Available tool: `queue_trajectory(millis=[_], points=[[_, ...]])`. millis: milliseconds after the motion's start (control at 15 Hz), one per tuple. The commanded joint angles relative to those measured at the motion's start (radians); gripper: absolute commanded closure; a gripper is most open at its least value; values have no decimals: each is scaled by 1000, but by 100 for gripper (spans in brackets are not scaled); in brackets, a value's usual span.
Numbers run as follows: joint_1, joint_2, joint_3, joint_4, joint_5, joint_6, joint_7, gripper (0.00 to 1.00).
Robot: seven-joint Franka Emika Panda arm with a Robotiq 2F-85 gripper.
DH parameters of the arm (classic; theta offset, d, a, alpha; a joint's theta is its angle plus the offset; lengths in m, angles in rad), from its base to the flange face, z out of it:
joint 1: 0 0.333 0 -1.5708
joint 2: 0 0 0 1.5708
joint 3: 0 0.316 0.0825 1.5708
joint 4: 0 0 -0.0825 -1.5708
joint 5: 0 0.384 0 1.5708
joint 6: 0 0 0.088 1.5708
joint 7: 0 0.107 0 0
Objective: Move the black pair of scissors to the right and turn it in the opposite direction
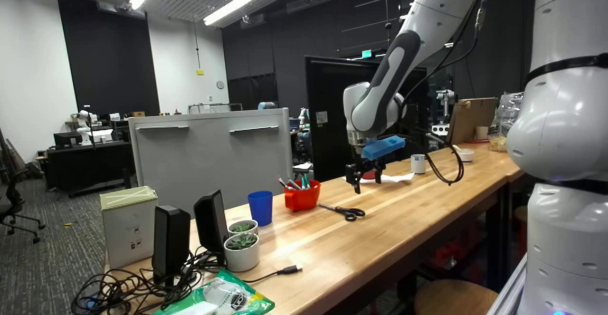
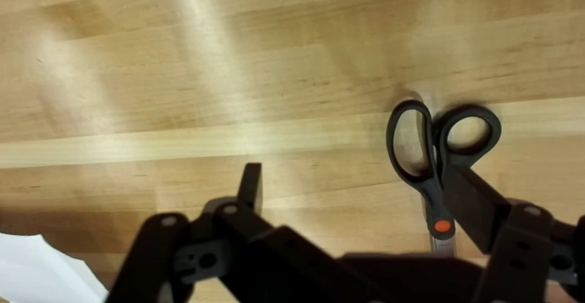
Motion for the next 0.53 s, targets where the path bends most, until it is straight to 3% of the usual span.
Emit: queue_trajectory(millis=[0,467], points=[[49,107,-32,93,54,16,-24,0],[104,235,-41,224,199,1,-111,0]])
